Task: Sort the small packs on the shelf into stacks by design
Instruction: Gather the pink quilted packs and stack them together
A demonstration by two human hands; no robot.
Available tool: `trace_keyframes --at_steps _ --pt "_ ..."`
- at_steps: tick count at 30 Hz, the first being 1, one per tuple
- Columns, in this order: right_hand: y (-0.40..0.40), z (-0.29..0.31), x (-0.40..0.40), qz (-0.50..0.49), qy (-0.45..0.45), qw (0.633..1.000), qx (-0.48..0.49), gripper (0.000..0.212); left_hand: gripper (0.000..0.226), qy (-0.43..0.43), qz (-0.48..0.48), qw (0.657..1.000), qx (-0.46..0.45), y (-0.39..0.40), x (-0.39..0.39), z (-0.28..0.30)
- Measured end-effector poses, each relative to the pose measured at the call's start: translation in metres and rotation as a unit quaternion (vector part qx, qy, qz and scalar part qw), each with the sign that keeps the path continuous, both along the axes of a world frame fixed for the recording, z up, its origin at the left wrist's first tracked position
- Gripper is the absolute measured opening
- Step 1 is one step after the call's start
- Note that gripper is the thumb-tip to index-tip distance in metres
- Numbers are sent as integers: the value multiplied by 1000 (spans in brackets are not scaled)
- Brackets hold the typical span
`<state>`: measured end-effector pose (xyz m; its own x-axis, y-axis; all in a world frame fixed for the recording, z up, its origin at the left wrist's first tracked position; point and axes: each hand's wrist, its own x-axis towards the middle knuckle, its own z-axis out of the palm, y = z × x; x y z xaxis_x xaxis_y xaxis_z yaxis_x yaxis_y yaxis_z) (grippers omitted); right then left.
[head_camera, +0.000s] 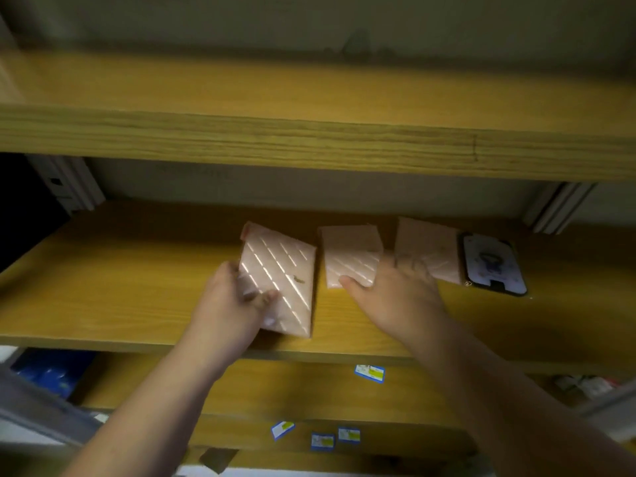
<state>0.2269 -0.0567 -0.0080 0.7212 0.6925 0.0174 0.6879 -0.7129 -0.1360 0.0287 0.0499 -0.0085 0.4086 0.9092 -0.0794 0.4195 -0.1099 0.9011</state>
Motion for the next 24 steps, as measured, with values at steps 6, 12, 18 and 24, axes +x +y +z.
trace_keyframes --at_steps 6,12,18,24 --pt "31 -5 -12 -34 -14 999 -25 120 36 -94 -9 996 -8 -14 -3 -3" --pt "23 3 -4 -38 36 999 4 123 39 -78 -20 995 57 -17 -12 -3" --pt "-1 14 -10 -34 106 992 61 115 39 -86 -43 992 83 -17 -9 -4" --pt "-27 28 9 -51 236 952 190 82 40 -125 -51 991 1 -10 -2 -12"
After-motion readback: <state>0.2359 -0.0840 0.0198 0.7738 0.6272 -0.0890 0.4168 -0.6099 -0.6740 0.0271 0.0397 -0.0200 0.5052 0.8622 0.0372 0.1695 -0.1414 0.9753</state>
